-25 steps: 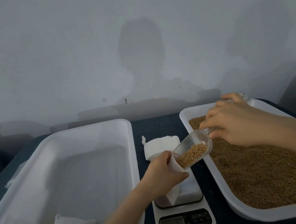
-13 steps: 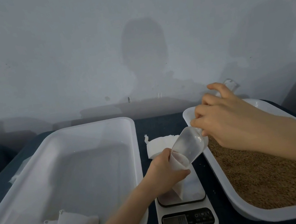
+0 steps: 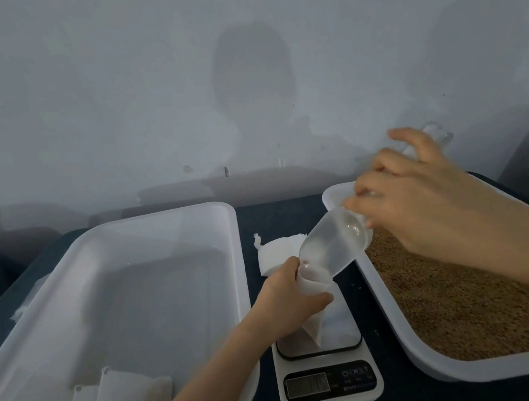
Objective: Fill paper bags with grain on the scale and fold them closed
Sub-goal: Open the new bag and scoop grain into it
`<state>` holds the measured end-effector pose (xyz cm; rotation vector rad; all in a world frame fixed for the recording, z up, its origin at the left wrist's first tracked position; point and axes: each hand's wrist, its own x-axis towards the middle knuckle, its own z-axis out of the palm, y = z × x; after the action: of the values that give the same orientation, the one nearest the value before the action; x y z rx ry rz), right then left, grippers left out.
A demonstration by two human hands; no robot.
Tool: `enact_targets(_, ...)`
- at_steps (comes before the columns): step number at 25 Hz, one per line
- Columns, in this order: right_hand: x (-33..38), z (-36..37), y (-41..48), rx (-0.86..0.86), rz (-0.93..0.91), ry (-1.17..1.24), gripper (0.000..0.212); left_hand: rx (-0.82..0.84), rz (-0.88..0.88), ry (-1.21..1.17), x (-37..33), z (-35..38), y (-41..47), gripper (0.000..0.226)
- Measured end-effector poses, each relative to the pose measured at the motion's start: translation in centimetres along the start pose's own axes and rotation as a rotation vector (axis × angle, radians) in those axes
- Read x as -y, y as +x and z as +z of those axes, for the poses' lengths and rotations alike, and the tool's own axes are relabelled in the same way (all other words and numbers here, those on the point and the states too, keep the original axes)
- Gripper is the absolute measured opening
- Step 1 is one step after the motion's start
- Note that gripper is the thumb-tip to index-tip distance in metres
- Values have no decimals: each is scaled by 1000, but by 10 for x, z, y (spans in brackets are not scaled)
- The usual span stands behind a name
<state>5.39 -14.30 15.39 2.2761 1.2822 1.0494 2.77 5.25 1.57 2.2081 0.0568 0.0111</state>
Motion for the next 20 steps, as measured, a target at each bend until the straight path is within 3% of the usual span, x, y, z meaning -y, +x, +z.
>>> enact_targets(5, -47, 15, -31, -21, 295, 47, 31, 11, 14, 6, 0, -1, -1, 49)
enact_targets(9, -64, 56, -76, 251, 521, 41, 31, 11, 13, -1, 1, 0, -1, 52)
enact_targets(11, -61, 76, -92, 485, 567, 2, 34, 9, 11, -3, 1, 0, -1, 51)
enact_targets(13, -57, 93, -102, 604, 583, 7, 37, 11, 8, -11, 1, 0, -1, 51)
enact_targets(20, -39, 117, -104, 649, 564, 14, 30, 7, 4, -3, 1, 0, -1, 54)
